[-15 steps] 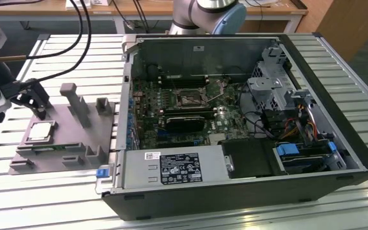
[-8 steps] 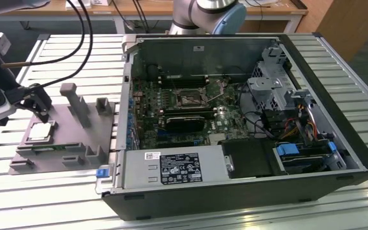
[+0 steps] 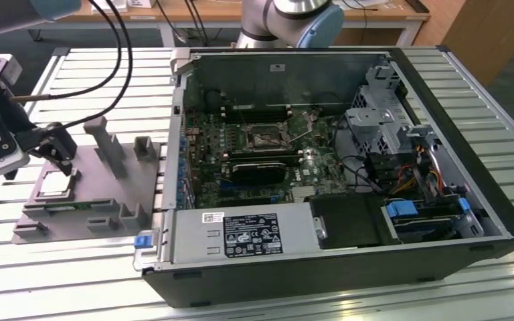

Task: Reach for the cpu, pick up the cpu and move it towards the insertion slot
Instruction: 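Pick up the cpu and move it towards the insertion slot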

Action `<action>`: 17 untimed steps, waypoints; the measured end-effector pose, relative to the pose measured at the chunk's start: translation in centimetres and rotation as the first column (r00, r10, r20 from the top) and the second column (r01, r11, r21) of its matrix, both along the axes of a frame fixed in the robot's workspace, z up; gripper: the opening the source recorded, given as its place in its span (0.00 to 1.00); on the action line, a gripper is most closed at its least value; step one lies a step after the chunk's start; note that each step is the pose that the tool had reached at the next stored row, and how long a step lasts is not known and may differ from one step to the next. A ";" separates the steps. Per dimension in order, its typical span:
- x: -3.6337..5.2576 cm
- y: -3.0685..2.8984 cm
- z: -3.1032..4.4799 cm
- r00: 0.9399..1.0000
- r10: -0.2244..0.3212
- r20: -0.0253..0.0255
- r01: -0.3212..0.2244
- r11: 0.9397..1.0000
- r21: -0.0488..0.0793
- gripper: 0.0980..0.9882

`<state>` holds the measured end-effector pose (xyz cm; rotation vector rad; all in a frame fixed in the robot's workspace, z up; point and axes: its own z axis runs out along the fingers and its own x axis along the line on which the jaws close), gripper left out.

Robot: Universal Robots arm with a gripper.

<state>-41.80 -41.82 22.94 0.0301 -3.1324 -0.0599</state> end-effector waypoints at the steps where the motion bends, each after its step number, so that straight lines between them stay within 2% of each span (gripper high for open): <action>1: 0.00 0.12 -0.18 1.000 0.000 0.000 0.000 1.000 0.000 0.89; 4: -0.05 0.35 -0.74 1.000 0.000 0.000 0.000 1.000 0.000 0.89; 12: -0.22 0.46 -2.18 1.000 -0.005 0.001 0.005 1.000 0.000 0.89; 17: -0.22 0.78 -2.79 0.999 -0.035 0.001 0.035 0.999 0.000 0.89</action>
